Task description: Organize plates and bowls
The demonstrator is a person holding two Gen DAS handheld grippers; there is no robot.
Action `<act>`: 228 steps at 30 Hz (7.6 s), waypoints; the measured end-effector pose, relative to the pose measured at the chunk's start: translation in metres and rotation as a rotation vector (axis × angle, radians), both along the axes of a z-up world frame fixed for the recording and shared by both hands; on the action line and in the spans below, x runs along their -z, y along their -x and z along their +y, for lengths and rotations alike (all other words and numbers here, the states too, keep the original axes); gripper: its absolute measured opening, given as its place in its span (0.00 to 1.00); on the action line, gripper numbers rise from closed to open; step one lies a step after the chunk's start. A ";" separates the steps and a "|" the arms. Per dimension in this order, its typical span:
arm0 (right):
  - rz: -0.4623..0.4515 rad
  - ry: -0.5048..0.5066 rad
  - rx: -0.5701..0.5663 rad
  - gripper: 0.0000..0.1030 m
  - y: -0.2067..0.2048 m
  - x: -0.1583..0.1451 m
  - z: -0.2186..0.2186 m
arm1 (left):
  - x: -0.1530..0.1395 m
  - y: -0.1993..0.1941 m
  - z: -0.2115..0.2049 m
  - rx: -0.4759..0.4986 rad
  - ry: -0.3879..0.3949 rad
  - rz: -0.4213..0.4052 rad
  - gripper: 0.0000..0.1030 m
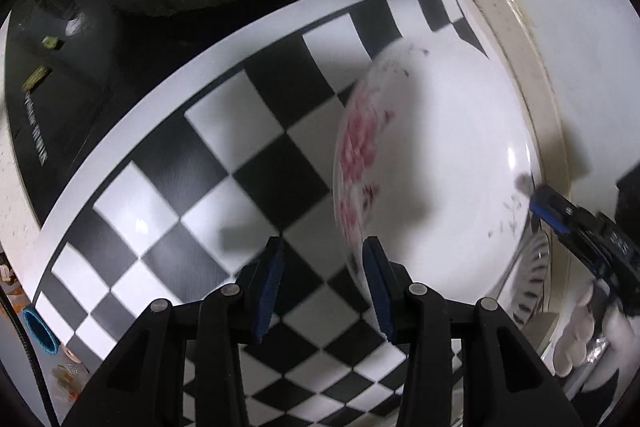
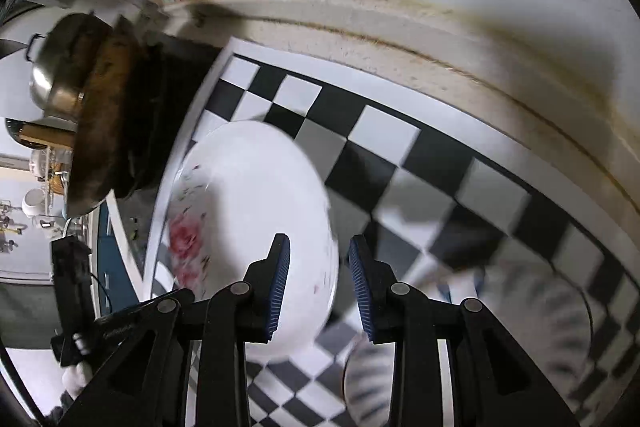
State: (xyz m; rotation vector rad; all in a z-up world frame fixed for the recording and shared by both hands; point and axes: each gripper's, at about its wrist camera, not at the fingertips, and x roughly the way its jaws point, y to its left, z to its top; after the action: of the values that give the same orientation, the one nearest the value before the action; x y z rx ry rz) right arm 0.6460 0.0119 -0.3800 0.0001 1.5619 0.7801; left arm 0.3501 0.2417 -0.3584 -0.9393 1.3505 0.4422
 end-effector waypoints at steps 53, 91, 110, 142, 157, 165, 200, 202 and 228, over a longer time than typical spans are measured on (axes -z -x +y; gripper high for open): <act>-0.172 -0.029 0.414 0.15 0.187 -0.115 -0.219 | -0.133 0.004 -0.157 0.666 -0.110 -0.244 0.17; 0.020 0.094 0.651 0.14 0.342 -0.012 -0.316 | -0.031 0.056 -0.276 1.020 -0.147 0.002 0.20; 0.113 0.224 0.622 0.15 0.326 -0.010 -0.308 | -0.019 0.050 -0.288 1.064 -0.172 0.084 0.19; 0.027 0.061 0.534 0.20 0.237 -0.098 -0.298 | -0.106 -0.003 -0.251 0.878 -0.158 -0.074 0.25; 0.038 0.088 0.497 0.38 0.050 -0.044 -0.255 | -0.016 -0.133 -0.180 0.635 -0.001 0.060 0.26; 0.104 0.147 0.467 0.38 0.021 0.005 -0.244 | 0.014 -0.146 -0.182 0.635 0.042 0.107 0.25; -0.061 0.137 0.488 0.12 0.127 -0.091 -0.258 | -0.095 -0.063 -0.221 0.795 -0.060 -0.142 0.15; -0.061 0.136 0.497 0.12 0.141 -0.096 -0.266 | -0.102 -0.051 -0.224 0.814 -0.055 -0.157 0.15; 0.017 0.155 0.607 0.12 0.318 -0.054 -0.310 | -0.066 0.063 -0.266 0.970 -0.046 -0.067 0.15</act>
State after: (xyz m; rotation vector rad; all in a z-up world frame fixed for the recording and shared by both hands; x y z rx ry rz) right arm 0.3283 -0.2985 -0.3256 0.3526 1.5183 0.1813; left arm 0.2873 -0.0242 -0.2923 -0.1791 1.5471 -0.2990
